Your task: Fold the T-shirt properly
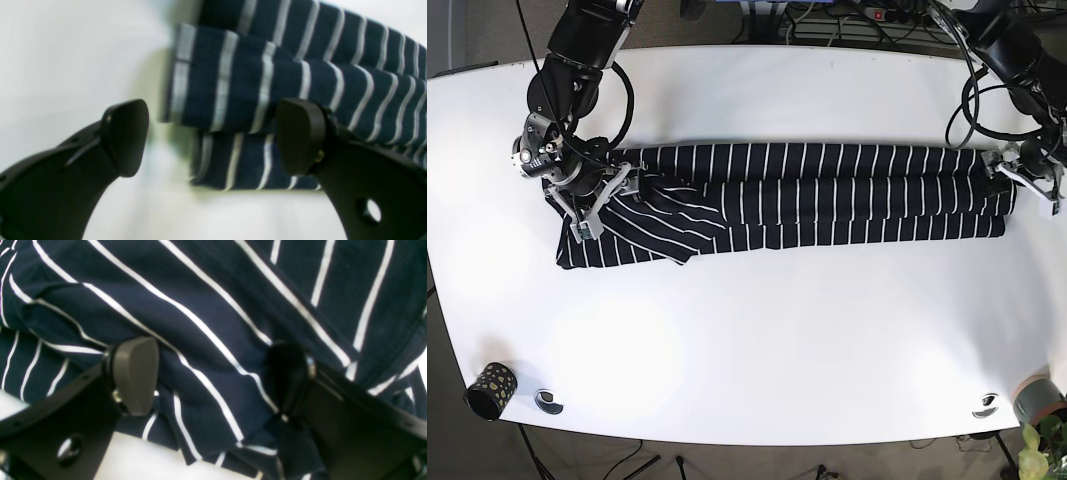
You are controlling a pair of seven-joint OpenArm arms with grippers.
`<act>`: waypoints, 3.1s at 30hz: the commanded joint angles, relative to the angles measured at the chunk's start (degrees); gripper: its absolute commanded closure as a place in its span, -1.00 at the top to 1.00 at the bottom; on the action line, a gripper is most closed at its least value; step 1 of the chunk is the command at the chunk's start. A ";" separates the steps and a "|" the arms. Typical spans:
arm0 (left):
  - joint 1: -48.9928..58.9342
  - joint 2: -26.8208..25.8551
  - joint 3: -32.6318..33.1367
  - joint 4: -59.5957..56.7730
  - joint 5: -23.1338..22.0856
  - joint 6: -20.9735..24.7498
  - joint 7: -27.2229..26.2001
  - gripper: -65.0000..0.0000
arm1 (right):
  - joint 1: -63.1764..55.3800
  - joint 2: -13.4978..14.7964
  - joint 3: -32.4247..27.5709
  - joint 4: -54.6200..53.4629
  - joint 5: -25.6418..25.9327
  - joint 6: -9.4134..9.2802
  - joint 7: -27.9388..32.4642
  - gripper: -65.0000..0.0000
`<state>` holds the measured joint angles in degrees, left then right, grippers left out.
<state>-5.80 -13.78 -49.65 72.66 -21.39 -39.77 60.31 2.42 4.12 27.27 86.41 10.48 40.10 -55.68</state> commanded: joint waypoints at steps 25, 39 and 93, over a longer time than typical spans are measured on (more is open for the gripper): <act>-1.10 -1.03 10.31 -3.52 -1.07 -0.23 -1.37 -0.98 | 0.97 0.23 0.12 0.58 0.20 -0.10 0.43 0.57; 6.55 1.34 20.42 25.75 -0.55 -0.23 -1.02 -0.99 | 0.79 0.23 0.12 0.58 0.20 -0.10 0.43 0.57; -0.57 16.90 60.42 29.45 -0.63 10.10 -1.11 0.09 | 1.85 -1.35 0.03 0.58 0.20 -0.10 0.16 0.57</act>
<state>-5.50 3.11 12.69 100.86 -21.87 -29.80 60.10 3.25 2.50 27.35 86.28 10.28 39.92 -55.72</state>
